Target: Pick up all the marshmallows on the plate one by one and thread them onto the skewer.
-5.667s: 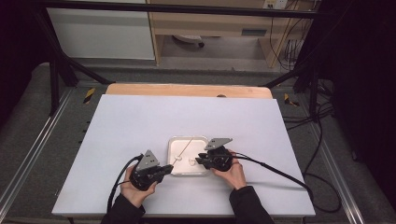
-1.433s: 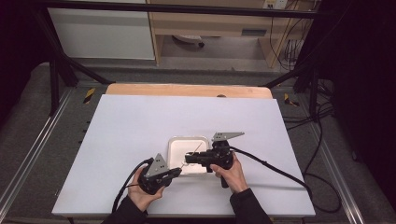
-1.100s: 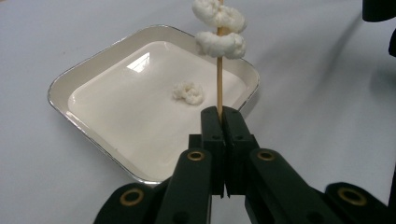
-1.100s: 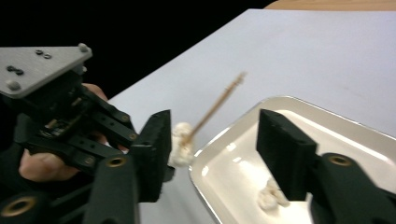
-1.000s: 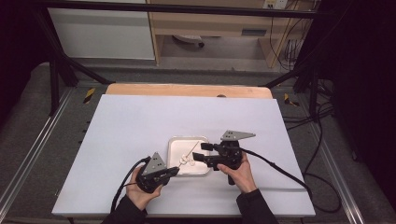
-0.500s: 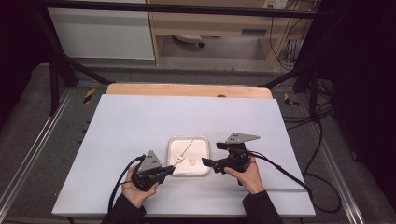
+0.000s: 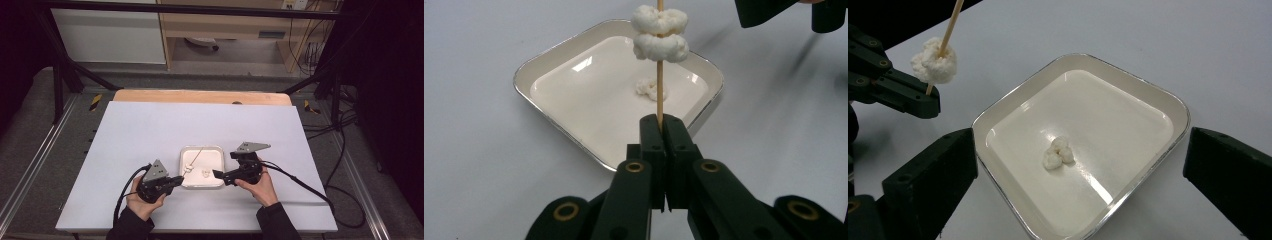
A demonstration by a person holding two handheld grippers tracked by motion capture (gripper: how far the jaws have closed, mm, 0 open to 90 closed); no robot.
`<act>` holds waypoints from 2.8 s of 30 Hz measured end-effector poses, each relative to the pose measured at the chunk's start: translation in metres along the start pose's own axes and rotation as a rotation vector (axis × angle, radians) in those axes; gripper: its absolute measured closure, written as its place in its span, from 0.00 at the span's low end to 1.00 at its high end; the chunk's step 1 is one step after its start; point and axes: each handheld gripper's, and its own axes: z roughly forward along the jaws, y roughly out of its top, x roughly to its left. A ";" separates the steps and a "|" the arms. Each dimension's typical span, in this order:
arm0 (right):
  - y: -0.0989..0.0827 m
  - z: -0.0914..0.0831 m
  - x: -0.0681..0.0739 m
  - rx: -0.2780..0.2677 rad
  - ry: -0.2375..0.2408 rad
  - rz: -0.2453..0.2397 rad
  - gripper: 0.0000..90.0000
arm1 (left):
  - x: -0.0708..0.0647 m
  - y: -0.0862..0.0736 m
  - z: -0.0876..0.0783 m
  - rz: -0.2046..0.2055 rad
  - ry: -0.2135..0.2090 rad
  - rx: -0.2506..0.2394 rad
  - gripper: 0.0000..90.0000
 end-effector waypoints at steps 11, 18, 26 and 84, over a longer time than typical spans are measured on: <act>0.009 0.026 0.008 0.065 -0.037 -0.061 0.02 | 0.004 0.000 -0.002 -0.011 0.006 -0.007 0.98; 0.009 0.046 0.010 0.116 -0.042 -0.104 0.08 | 0.005 -0.001 -0.002 -0.014 0.008 -0.010 0.98; 0.000 0.061 0.012 0.165 0.001 -0.170 0.29 | 0.004 0.000 -0.002 -0.008 0.005 -0.006 0.98; 0.015 -0.002 -0.006 -0.081 0.186 0.076 0.83 | -0.007 0.001 0.000 0.041 -0.037 -0.024 0.98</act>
